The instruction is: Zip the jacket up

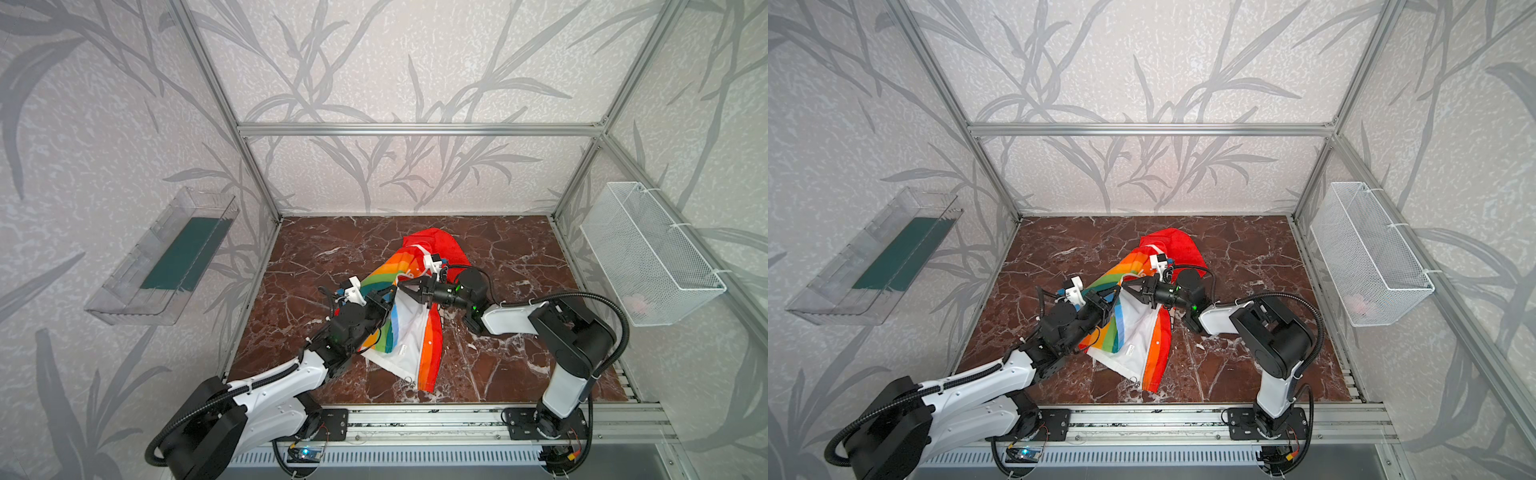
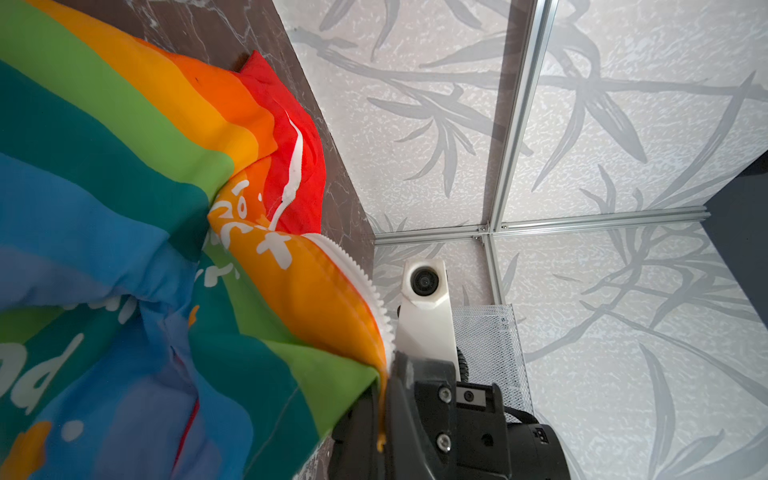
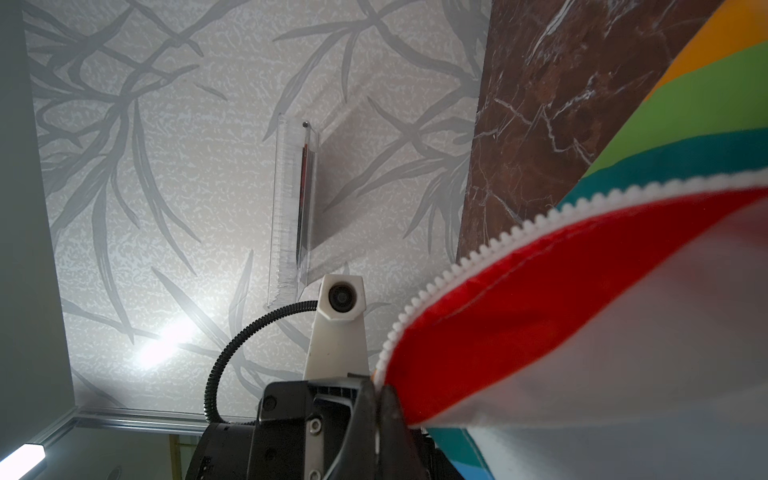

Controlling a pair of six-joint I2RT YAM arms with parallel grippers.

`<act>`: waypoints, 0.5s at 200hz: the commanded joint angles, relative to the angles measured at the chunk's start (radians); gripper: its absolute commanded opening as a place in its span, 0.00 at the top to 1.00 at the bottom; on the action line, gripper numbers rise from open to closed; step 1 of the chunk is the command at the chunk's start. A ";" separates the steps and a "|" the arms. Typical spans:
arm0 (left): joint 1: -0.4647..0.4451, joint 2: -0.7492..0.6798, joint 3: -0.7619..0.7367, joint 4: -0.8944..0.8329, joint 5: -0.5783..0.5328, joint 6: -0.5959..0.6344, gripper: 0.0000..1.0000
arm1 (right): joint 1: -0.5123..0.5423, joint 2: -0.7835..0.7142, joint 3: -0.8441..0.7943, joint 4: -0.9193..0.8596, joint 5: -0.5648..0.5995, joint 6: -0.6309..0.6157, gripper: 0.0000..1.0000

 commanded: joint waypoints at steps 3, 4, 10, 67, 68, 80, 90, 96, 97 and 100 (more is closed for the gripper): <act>0.003 -0.009 0.013 0.021 -0.011 -0.001 1.00 | 0.010 -0.050 0.003 -0.033 -0.017 -0.037 0.63; 0.003 -0.010 0.013 0.019 -0.012 0.001 1.00 | 0.010 -0.052 0.002 -0.034 -0.016 -0.039 0.60; 0.003 -0.016 0.013 0.008 -0.014 0.008 1.00 | 0.008 -0.060 -0.004 -0.042 -0.009 -0.045 0.47; 0.008 -0.110 0.067 -0.250 -0.010 0.120 1.00 | 0.005 -0.308 -0.056 -0.659 0.099 -0.252 0.33; 0.009 -0.112 0.068 -0.252 -0.010 0.122 1.00 | 0.005 -0.315 -0.057 -0.676 0.104 -0.257 0.33; 0.010 -0.131 0.061 -0.275 -0.013 0.133 1.00 | 0.006 -0.393 -0.076 -0.835 0.156 -0.316 0.33; 0.013 -0.142 0.053 -0.283 -0.010 0.134 1.00 | 0.008 -0.450 -0.083 -0.973 0.191 -0.353 0.33; 0.014 -0.147 0.046 -0.280 -0.007 0.133 1.00 | 0.010 -0.484 -0.085 -1.070 0.220 -0.371 0.33; 0.015 -0.148 0.045 -0.279 -0.006 0.134 1.00 | 0.009 -0.489 -0.085 -1.084 0.225 -0.374 0.33; 0.016 -0.150 0.042 -0.276 -0.002 0.133 1.00 | 0.009 -0.505 -0.084 -1.131 0.236 -0.384 0.33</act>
